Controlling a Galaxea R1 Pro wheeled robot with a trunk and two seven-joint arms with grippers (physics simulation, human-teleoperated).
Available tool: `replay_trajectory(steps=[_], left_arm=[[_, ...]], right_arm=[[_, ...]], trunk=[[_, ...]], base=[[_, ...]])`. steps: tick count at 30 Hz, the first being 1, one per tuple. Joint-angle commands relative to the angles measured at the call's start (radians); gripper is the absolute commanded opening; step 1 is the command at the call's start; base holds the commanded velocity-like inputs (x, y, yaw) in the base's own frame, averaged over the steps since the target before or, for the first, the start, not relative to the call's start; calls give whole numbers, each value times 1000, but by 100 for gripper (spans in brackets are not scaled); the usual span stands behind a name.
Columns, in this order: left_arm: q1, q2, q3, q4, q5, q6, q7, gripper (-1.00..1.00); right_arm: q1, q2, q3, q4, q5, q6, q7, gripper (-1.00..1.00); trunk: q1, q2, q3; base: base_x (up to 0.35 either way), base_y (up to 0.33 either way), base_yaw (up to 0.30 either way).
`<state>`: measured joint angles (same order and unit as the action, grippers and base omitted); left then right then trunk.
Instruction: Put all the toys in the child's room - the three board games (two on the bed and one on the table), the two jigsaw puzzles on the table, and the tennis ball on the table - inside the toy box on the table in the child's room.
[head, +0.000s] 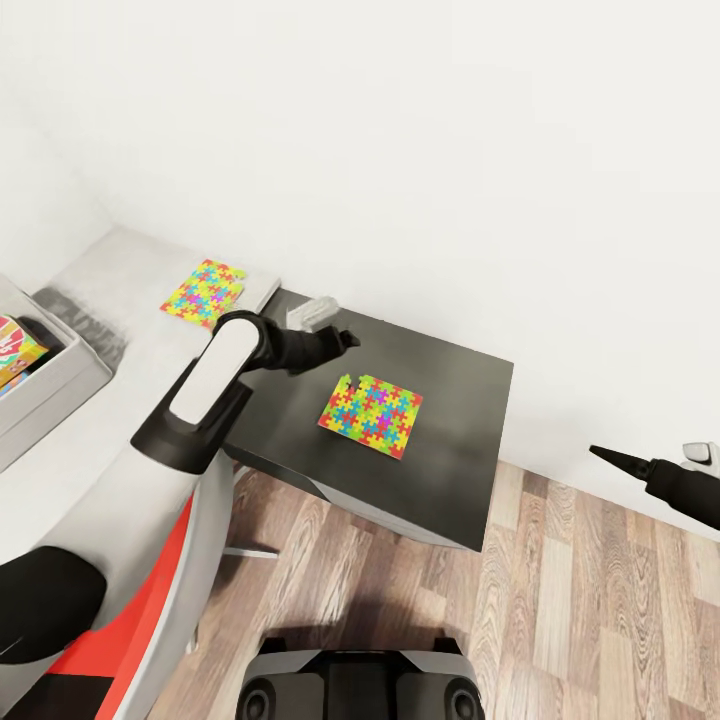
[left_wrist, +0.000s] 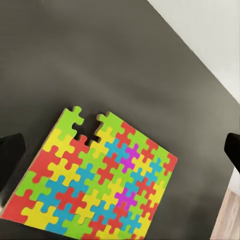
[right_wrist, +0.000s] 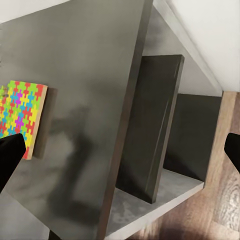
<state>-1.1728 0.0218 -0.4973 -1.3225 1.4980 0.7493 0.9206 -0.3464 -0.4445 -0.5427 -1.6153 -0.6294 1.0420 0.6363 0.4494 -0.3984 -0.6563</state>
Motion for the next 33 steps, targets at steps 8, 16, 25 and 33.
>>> replay_trajectory(steps=[8,16,25,33], left_arm=[[6,-5,0,129,1,-4,-34,100],[1,-6,0,205,-2,-5,-67,100],[-3,-7,0,250,-2,-6,-81,100],[-9,-11,-1,289,-3,-10,-94,100]], right_arm=[[0,-1,-3,0,6,5,8,100],[-1,-1,-4,0,6,5,7,100],[-2,-1,-17,0,7,5,8,100],[-2,0,-36,0,7,5,8,100]], trunk=[[1,-2,-1],[1,-2,-3],[1,-2,-11],[1,-2,-15]], base=[[0,0,0],[0,0,0],[0,0,0],[0,0,0]])
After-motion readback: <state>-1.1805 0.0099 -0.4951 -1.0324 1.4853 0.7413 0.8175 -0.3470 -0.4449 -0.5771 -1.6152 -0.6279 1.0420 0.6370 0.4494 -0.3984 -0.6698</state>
